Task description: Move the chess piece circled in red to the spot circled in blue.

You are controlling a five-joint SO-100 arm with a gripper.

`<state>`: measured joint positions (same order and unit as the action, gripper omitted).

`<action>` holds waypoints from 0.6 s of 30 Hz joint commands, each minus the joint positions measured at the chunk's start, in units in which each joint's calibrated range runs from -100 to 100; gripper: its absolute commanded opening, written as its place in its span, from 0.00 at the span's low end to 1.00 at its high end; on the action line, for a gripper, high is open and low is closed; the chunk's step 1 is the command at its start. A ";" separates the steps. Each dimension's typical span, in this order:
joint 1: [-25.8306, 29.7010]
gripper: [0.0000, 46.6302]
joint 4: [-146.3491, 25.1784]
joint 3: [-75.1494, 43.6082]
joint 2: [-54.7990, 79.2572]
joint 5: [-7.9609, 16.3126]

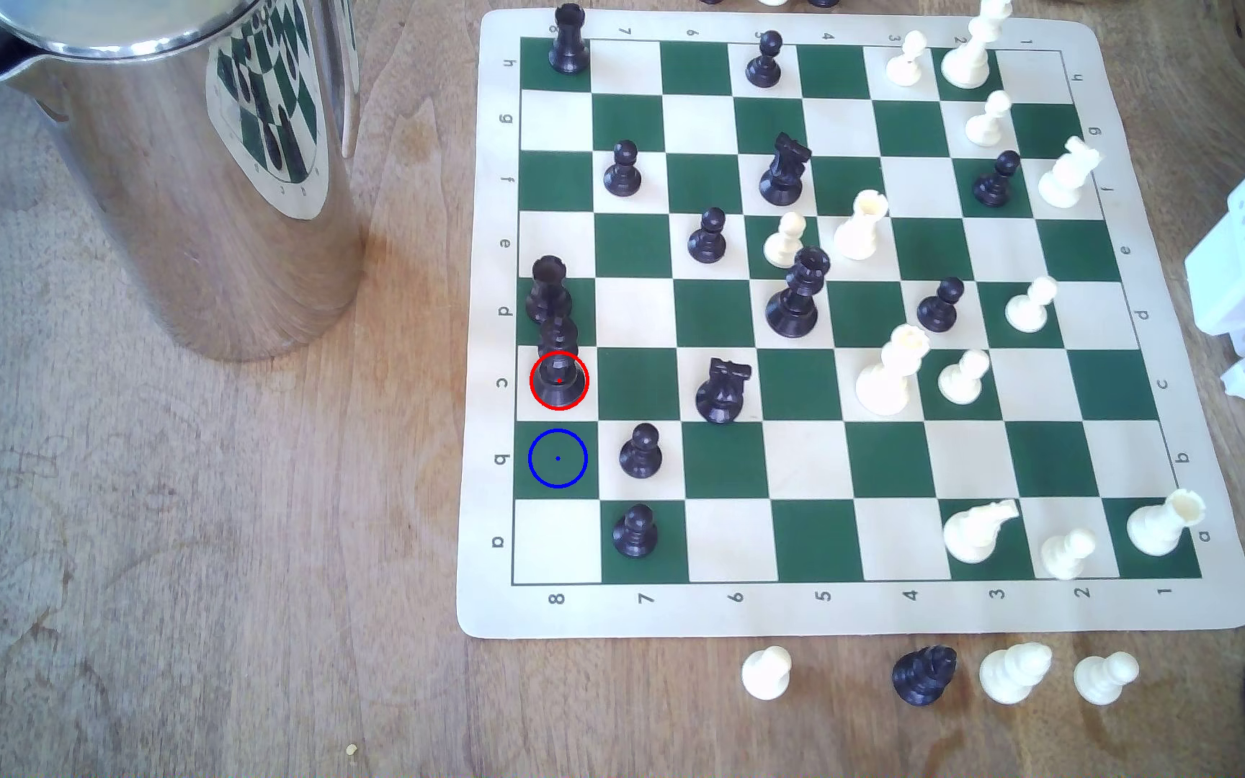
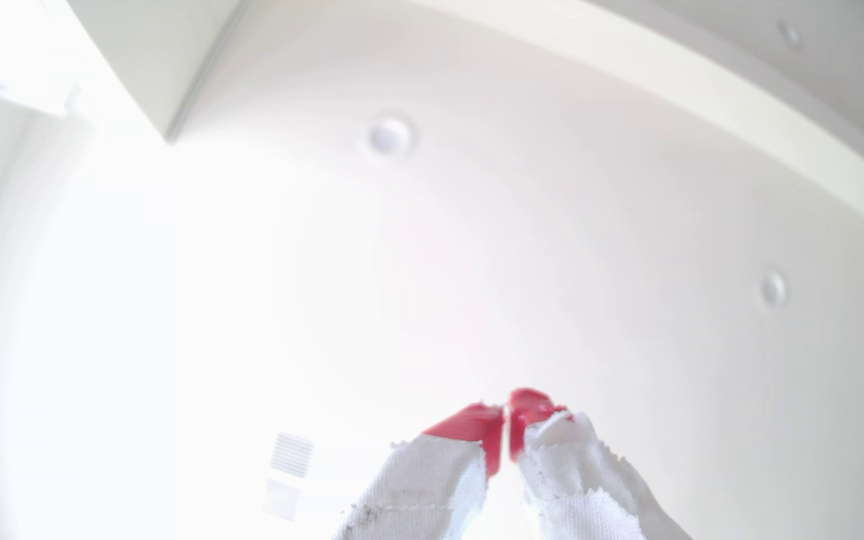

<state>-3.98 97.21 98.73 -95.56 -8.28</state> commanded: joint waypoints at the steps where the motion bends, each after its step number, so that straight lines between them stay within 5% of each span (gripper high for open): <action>1: 8.32 0.00 -27.51 -3.90 -0.20 6.89; 10: 6.68 0.00 -39.80 -15.42 -0.20 6.98; 18: 2.93 0.00 -74.93 -26.57 2.61 7.33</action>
<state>0.74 39.12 81.02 -95.48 -1.39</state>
